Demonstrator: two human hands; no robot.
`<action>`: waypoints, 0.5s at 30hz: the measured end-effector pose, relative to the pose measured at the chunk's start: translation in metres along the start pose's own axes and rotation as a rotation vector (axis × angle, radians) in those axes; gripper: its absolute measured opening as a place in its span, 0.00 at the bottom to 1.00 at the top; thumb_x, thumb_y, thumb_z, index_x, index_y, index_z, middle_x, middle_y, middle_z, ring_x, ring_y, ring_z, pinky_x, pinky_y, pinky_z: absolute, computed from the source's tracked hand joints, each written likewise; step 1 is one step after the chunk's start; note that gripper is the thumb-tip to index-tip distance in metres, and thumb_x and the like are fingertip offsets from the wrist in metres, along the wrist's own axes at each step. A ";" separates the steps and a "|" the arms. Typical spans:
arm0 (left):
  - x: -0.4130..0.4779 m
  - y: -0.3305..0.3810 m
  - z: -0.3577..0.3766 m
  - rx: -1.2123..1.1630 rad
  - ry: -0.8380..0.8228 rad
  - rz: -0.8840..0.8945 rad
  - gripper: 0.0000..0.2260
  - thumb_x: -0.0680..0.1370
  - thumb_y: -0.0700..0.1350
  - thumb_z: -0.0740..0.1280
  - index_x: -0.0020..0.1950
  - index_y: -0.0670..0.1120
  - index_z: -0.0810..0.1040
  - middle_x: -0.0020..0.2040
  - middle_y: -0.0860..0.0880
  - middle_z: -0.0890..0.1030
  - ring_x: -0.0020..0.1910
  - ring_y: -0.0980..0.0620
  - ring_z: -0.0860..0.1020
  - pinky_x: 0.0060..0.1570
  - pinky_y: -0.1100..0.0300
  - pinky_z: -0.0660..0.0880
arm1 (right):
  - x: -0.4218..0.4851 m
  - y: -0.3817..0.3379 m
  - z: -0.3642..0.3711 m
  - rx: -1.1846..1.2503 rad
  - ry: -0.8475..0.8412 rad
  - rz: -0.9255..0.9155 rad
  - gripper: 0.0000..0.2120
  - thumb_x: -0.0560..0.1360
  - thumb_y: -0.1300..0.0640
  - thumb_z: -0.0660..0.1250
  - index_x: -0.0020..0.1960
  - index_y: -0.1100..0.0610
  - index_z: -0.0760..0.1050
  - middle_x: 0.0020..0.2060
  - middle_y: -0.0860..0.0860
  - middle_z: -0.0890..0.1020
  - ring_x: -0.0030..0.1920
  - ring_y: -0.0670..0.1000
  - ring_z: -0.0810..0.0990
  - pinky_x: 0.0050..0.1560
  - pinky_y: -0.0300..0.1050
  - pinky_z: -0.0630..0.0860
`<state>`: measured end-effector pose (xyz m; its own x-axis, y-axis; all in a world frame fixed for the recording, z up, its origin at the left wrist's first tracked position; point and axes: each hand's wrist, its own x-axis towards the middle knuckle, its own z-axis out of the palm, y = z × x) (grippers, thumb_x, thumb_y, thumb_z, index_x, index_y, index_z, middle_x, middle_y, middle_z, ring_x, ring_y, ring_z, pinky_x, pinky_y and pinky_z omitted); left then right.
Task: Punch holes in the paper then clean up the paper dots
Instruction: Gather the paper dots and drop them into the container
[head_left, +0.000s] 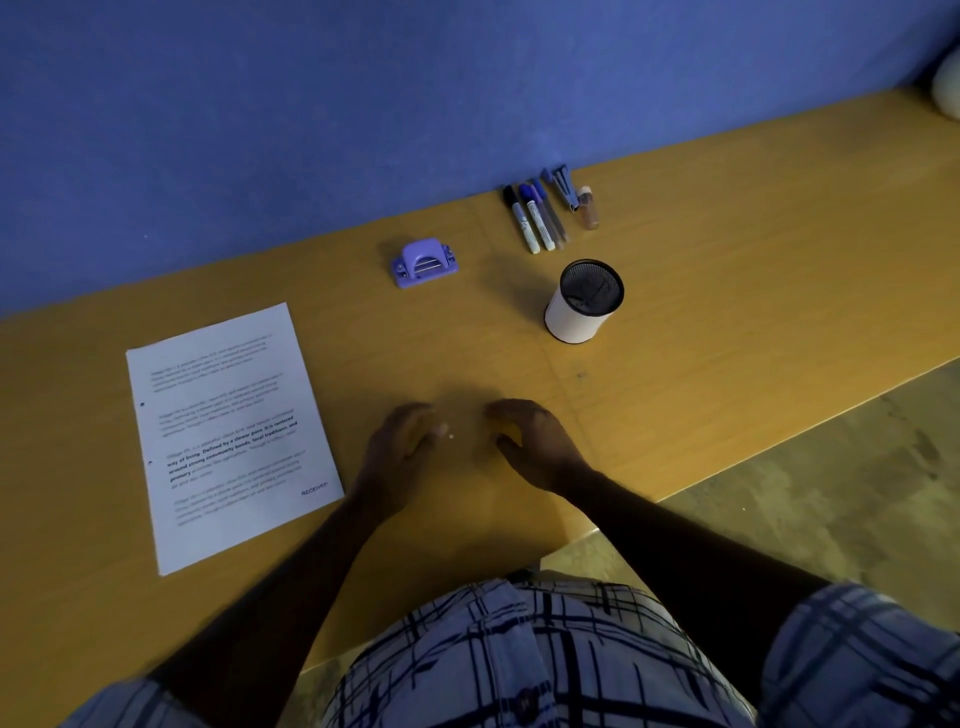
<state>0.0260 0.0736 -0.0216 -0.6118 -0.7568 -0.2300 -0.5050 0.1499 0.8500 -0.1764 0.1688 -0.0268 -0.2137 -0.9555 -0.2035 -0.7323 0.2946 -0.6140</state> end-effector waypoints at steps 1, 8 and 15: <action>0.002 0.003 -0.001 -0.147 0.009 -0.079 0.14 0.82 0.49 0.60 0.66 0.46 0.74 0.63 0.46 0.77 0.64 0.48 0.74 0.62 0.58 0.70 | 0.000 0.000 -0.001 0.029 0.012 0.031 0.19 0.76 0.60 0.67 0.67 0.55 0.74 0.67 0.51 0.76 0.68 0.52 0.72 0.64 0.39 0.64; 0.012 -0.003 -0.003 0.166 0.015 -0.016 0.15 0.82 0.46 0.59 0.66 0.42 0.74 0.66 0.44 0.76 0.66 0.47 0.73 0.66 0.53 0.67 | -0.001 0.001 -0.002 -0.091 -0.016 -0.112 0.21 0.76 0.59 0.68 0.68 0.56 0.73 0.70 0.53 0.73 0.72 0.53 0.67 0.71 0.48 0.66; -0.002 -0.028 -0.007 0.715 -0.060 0.144 0.27 0.78 0.58 0.53 0.73 0.46 0.68 0.77 0.44 0.61 0.77 0.45 0.58 0.72 0.44 0.56 | -0.002 0.003 0.021 -0.446 -0.233 -0.349 0.34 0.80 0.40 0.57 0.79 0.52 0.51 0.80 0.56 0.48 0.79 0.57 0.46 0.76 0.56 0.49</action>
<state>0.0458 0.0664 -0.0414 -0.7242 -0.6651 -0.1823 -0.6784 0.6398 0.3611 -0.1644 0.1723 -0.0443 0.1977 -0.9503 -0.2405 -0.9444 -0.1189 -0.3067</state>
